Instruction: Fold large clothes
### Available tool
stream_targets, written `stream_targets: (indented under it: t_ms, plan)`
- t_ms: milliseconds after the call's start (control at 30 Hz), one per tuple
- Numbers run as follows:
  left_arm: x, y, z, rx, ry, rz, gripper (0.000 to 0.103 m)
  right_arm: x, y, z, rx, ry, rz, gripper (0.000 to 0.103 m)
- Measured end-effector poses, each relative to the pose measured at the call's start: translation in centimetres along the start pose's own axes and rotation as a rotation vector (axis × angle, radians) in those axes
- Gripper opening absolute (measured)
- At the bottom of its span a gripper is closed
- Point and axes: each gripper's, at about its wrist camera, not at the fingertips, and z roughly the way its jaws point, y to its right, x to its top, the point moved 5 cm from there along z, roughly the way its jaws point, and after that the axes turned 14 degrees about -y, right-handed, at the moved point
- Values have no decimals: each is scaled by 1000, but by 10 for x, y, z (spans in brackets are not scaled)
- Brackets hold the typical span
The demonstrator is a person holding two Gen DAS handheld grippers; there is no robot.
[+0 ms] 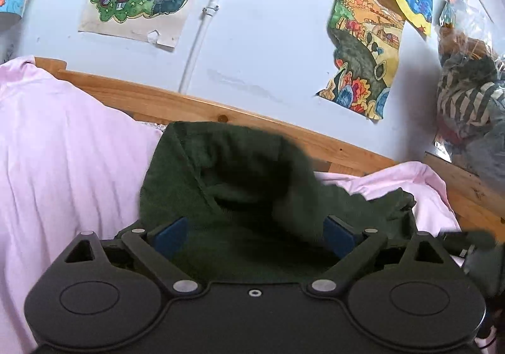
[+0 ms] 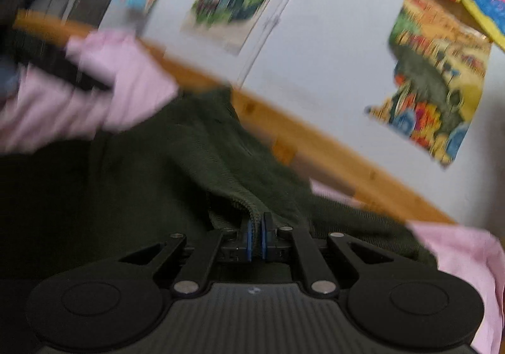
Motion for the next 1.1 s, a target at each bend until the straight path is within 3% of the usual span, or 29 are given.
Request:
stream_targets:
  t_ms: [133, 233, 300, 367, 500, 533, 567, 633, 700, 767, 833, 867, 900, 967, 1100]
  plan:
    - [0, 4, -2, -6, -19, -13, 94, -21, -8, 21, 1, -77, -16, 6]
    - [5, 11, 2, -12, -13, 1, 94, -22, -9, 18, 8, -80, -2, 7]
    - [9, 17, 9, 8, 3, 30, 94, -17, -8, 12, 32, -75, 4, 16]
    - [17, 21, 20, 24, 19, 42, 93, -12, -3, 7, 61, -69, 12, 39]
    - [43, 31, 42, -27, 92, 69, 92, 4, 25, -21, 69, 22, 101, 52]
    - [49, 33, 49, -29, 100, 83, 92, 10, 37, -26, 61, 44, 152, 62]
    - [55, 35, 59, -31, 100, 97, 88, 15, 51, -27, 39, 48, 205, 73]
    - [63, 38, 77, -18, 86, 119, 78, 22, 83, -17, -11, 10, 333, 79]
    - [67, 33, 94, 26, 56, 131, 54, 20, 121, 8, 6, -80, 539, 79]
    - [69, 19, 105, 62, 17, 96, 42, 9, 152, 36, 98, -169, 802, 71]
    - [69, 0, 111, 94, -9, 28, 34, 0, 172, 56, 213, -185, 1033, 63]
    - [68, -10, 112, 103, -20, -4, 29, -2, 176, 60, 236, -172, 1083, 60]
    - [65, -19, 114, 109, -36, -29, 24, -1, 176, 63, 236, -162, 1100, 54]
    - [57, -35, 118, 130, -77, -62, 19, 0, 167, 68, 195, -192, 1063, 4]
    - [43, -60, 128, 168, -138, -104, 12, -20, 139, 49, 113, -180, 1041, 4]
